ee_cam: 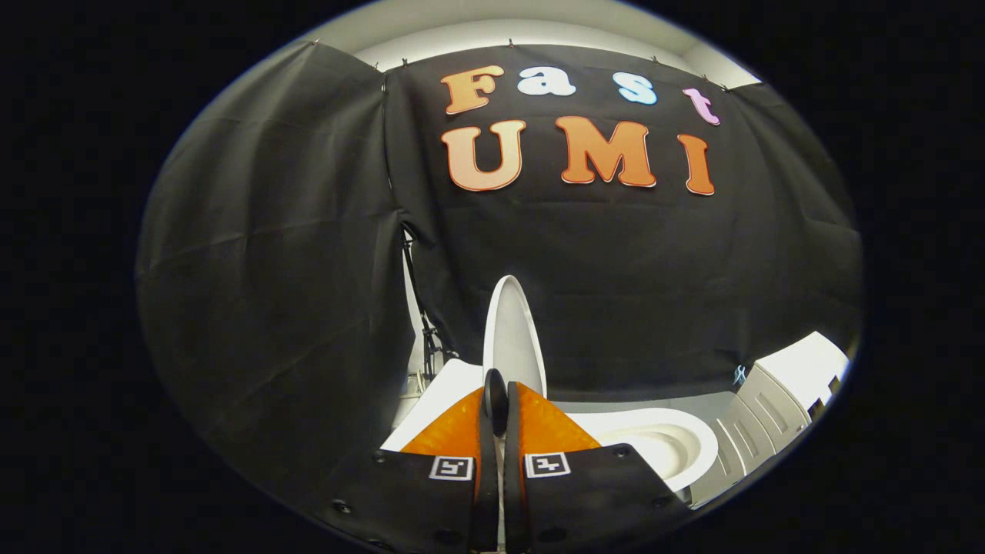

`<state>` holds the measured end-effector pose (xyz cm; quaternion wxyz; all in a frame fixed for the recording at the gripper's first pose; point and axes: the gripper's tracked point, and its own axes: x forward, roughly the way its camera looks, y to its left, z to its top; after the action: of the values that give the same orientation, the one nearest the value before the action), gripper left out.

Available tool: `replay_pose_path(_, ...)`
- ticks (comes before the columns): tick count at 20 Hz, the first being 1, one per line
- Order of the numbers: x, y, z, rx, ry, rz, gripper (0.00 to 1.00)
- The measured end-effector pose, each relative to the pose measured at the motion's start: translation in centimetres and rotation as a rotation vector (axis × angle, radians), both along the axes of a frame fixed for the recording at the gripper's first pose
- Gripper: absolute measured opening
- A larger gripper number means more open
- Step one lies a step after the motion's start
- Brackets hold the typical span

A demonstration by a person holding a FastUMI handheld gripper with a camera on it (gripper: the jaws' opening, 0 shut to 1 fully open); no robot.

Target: Open the toilet lid.

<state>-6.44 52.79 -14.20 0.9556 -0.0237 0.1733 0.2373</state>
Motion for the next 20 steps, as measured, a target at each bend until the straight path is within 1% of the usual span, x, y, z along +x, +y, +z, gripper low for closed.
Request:
replay_pose_path(12,-0.8,2.6,-0.4,-0.056,-0.035,0.006,0.11)
replay_pose_path(13,-1.1,3.1,-0.6,-0.053,-0.032,0.025,0.11)
replay_pose_path(14,-1.4,3.4,-0.7,-0.063,-0.039,0.033,0.18)
replay_pose_path(15,-1.4,3.6,-0.6,-0.058,-0.038,0.045,0.2)
replay_pose_path(16,-1.6,3.7,-0.6,-0.053,-0.029,0.049,0.24)
replay_pose_path(18,-1.7,3.5,0.3,-0.04,-0.05,0.041,0.37)
replay_pose_path(20,-1.7,3.3,2.6,-0.018,-0.108,0.04,0.49)
